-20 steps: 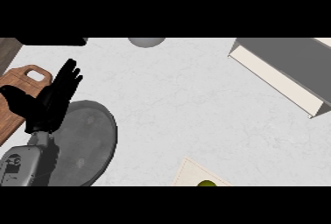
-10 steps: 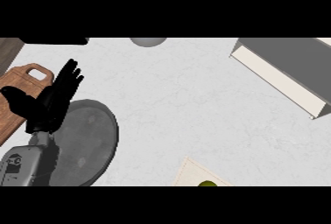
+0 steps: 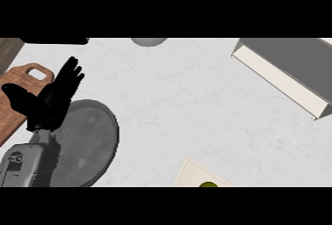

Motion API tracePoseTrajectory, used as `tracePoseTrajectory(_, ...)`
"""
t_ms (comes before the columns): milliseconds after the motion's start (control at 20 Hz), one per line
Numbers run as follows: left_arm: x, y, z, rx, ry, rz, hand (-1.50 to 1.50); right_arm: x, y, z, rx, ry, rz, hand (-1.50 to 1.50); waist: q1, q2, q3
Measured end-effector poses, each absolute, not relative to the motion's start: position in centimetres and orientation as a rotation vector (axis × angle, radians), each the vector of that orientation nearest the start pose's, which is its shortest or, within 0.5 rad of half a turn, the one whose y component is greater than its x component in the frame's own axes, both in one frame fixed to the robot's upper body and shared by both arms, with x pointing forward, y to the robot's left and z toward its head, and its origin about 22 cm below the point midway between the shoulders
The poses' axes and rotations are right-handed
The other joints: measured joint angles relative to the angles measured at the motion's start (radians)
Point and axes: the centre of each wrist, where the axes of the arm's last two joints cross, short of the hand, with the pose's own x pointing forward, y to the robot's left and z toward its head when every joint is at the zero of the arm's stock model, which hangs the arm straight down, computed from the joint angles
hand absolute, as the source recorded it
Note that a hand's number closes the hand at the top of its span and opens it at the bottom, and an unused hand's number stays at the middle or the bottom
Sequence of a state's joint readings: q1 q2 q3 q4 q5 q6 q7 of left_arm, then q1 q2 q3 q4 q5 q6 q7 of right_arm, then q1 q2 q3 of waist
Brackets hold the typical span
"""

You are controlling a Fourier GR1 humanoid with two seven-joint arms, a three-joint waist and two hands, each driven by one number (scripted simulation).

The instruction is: Pick the bell pepper from the placemat and place it in the tiered shelf

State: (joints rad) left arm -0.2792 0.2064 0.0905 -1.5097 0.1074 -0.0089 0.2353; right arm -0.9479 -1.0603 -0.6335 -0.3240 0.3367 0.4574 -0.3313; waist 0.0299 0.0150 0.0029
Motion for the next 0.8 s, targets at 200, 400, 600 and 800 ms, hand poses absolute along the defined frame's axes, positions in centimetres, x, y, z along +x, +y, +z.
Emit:
tracePoseTrajectory(200, 30.2, 27.4, 7.1, 0.073, -1.55, -0.069, 0.0, 27.1, -59.4, 26.8, -0.592, -1.708, 0.147, -1.5, -0.001, 0.002, 0.002)
tracePoseTrajectory(400, 30.0, 26.9, 7.0, 0.068, -1.549, -0.063, 0.0, 24.2, -61.2, 27.0, -0.548, -1.727, 0.132, -1.5, -0.004, 0.002, 0.004)
tracePoseTrajectory(600, 30.2, 27.0, 6.6, 0.065, -1.544, -0.057, 0.0, 22.6, -62.1, 27.4, -0.562, -1.737, 0.139, -1.5, -0.01, 0.003, 0.005)
tracePoseTrajectory(800, 30.3, 27.2, 6.8, 0.072, -1.545, -0.054, 0.0, 21.7, -62.4, 27.9, -0.61, -1.752, 0.196, -1.5, -0.015, 0.0, 0.006)
